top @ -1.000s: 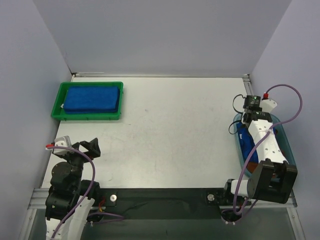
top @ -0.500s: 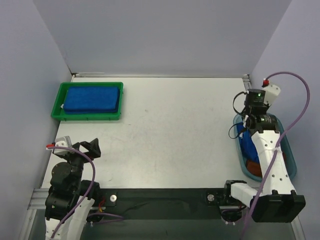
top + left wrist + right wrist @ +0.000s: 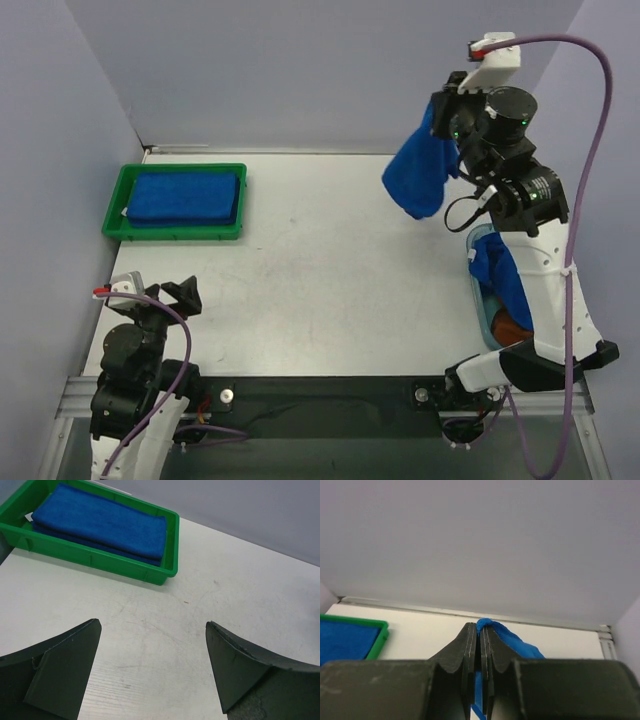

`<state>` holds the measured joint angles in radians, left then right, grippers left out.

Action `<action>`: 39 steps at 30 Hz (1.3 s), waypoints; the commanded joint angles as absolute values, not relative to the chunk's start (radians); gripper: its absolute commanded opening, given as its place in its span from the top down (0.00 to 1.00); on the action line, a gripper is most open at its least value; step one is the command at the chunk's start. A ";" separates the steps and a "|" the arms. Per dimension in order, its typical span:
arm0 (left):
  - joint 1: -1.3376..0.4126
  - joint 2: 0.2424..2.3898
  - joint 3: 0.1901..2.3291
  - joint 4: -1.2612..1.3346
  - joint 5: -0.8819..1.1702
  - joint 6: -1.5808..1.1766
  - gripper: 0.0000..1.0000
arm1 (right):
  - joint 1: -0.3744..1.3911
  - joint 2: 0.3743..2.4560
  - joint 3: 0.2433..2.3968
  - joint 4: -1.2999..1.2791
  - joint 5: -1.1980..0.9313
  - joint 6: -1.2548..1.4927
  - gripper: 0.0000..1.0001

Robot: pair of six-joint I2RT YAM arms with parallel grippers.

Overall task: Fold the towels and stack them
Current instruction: Move the towel to the center of the board

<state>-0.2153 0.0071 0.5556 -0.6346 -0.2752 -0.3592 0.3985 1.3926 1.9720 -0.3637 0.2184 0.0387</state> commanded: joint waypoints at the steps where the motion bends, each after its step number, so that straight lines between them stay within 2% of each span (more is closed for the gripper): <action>1: -0.216 -0.115 0.557 -0.592 -0.258 -0.348 0.03 | 0.477 1.427 2.017 -0.269 0.138 -0.041 1.00; 4: -0.213 -0.117 0.555 -0.592 -0.252 -0.347 0.03 | 0.560 1.376 1.919 -0.171 0.175 -0.012 1.00; 10: -0.203 -0.107 0.554 -0.584 -0.230 -0.339 0.02 | 0.673 1.157 1.361 -0.078 0.210 0.248 1.00; 15: -0.198 -0.098 0.545 -0.565 -0.203 -0.331 0.03 | 0.753 0.973 0.862 -0.256 0.245 0.573 0.89; 19: -0.198 -0.052 0.552 -0.537 -0.203 -0.345 0.02 | 0.817 0.821 0.623 -0.406 0.250 0.799 0.71; 20: -0.196 -0.022 0.555 -0.532 -0.204 -0.354 0.03 | 0.825 0.763 0.608 -0.487 0.258 0.819 0.63; 23: -0.196 0.030 0.552 -0.477 -0.177 -0.416 0.02 | 0.833 0.684 0.595 -0.592 0.302 0.818 0.49; 26: -0.201 0.124 0.538 -0.394 -0.129 -0.486 0.03 | 0.831 0.727 0.685 -0.592 0.310 0.703 0.35; 30: -0.229 0.337 0.543 -0.328 -0.065 -0.584 0.03 | 0.841 0.957 0.885 -0.563 0.262 0.372 0.34; 33: -0.239 0.506 0.597 -0.337 -0.032 -0.559 0.03 | 0.865 1.144 1.009 -0.485 0.213 0.217 0.36; 39: -0.245 0.684 0.652 -0.371 -0.092 -0.503 0.03 | 0.899 1.504 1.253 -0.334 0.104 0.075 0.41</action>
